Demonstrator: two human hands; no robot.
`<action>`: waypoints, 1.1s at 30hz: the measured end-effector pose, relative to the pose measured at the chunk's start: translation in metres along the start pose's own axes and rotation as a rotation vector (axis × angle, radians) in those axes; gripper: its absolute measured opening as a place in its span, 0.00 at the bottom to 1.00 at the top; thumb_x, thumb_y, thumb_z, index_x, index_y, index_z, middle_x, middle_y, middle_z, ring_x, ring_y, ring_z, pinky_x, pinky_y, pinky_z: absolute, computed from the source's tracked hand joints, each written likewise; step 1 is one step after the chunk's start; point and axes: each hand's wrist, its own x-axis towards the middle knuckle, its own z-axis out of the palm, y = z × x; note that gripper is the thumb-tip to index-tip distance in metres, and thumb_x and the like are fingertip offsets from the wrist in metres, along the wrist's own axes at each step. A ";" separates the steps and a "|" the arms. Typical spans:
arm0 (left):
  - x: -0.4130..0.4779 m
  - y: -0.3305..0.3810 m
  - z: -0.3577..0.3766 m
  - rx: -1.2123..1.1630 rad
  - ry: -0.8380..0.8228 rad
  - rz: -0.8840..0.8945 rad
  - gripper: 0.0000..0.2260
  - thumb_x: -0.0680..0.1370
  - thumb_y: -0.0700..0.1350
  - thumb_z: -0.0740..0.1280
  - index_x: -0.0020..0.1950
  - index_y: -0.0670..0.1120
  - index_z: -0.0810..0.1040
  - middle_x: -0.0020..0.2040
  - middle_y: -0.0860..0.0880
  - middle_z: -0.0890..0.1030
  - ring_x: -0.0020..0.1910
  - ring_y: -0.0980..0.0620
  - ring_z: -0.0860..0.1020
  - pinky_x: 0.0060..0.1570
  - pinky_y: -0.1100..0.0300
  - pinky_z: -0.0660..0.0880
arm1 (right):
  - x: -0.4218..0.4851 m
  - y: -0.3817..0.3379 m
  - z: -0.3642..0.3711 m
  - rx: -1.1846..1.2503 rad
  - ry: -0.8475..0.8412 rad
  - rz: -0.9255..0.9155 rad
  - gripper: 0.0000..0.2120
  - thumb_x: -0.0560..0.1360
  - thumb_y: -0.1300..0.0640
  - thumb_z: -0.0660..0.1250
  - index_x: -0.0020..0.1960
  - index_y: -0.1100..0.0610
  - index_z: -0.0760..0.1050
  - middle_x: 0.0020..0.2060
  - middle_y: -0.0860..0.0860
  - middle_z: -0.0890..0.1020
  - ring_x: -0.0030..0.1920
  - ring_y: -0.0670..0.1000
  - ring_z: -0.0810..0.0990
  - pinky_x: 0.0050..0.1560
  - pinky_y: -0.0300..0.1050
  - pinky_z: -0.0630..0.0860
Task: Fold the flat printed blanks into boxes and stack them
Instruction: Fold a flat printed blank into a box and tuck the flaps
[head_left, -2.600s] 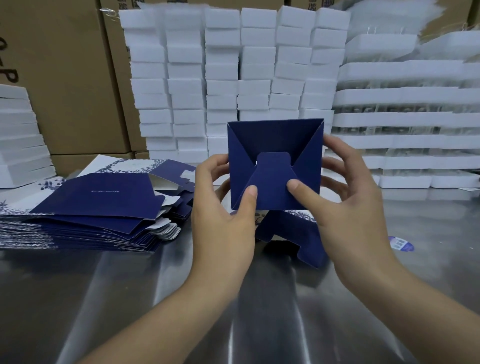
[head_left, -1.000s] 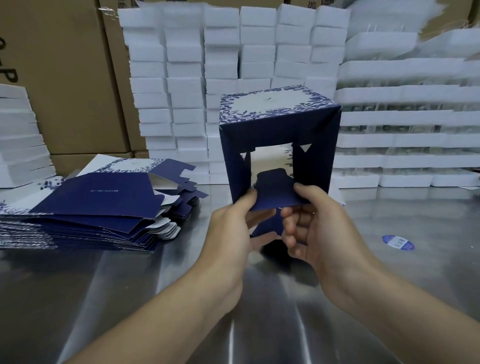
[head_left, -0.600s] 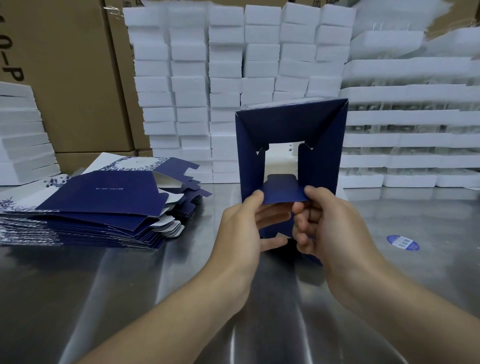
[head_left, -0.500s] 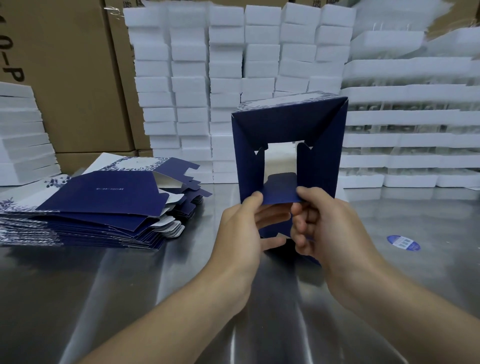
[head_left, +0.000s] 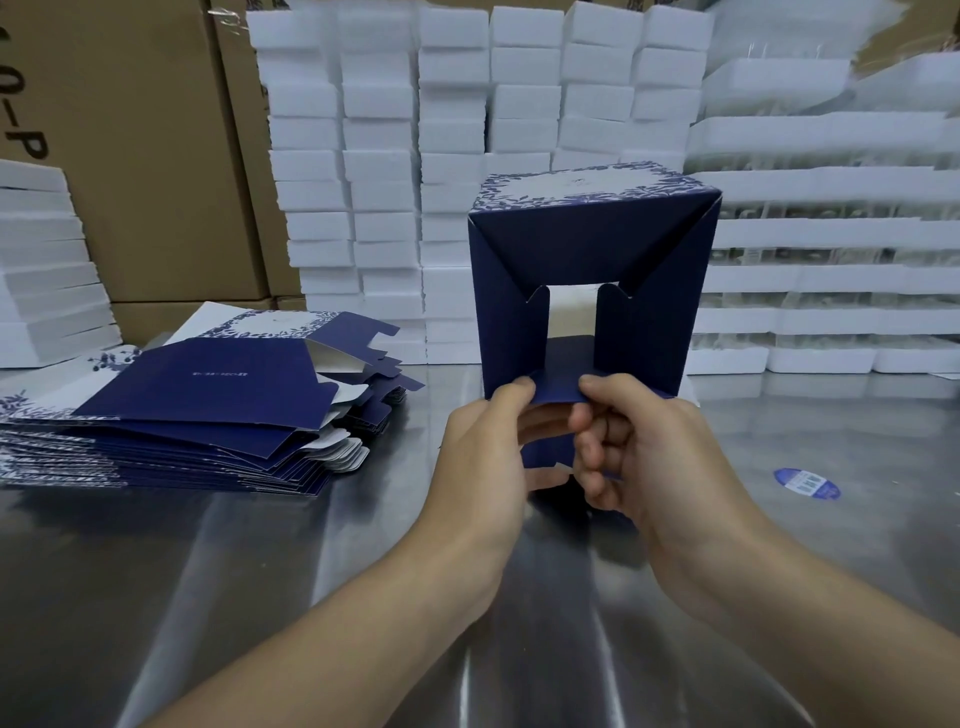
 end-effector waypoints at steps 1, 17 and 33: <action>0.000 0.000 0.000 0.000 -0.001 0.007 0.20 0.86 0.46 0.59 0.43 0.45 0.87 0.43 0.46 0.89 0.44 0.54 0.87 0.48 0.49 0.85 | 0.000 0.000 0.000 0.006 -0.004 0.005 0.20 0.78 0.54 0.66 0.28 0.54 0.77 0.25 0.53 0.71 0.24 0.50 0.69 0.29 0.43 0.65; -0.004 0.003 0.005 -0.062 -0.034 -0.054 0.22 0.86 0.49 0.55 0.38 0.41 0.76 0.31 0.45 0.76 0.29 0.47 0.75 0.35 0.53 0.80 | -0.001 0.003 0.002 0.018 -0.124 0.026 0.14 0.76 0.54 0.66 0.33 0.54 0.79 0.27 0.52 0.70 0.25 0.49 0.68 0.27 0.40 0.66; 0.002 -0.003 -0.001 -0.025 0.019 -0.140 0.26 0.86 0.47 0.51 0.43 0.48 0.88 0.44 0.47 0.89 0.41 0.55 0.87 0.42 0.55 0.79 | 0.001 -0.001 0.000 0.013 0.034 0.137 0.21 0.82 0.51 0.64 0.31 0.55 0.78 0.24 0.50 0.71 0.22 0.48 0.69 0.25 0.38 0.67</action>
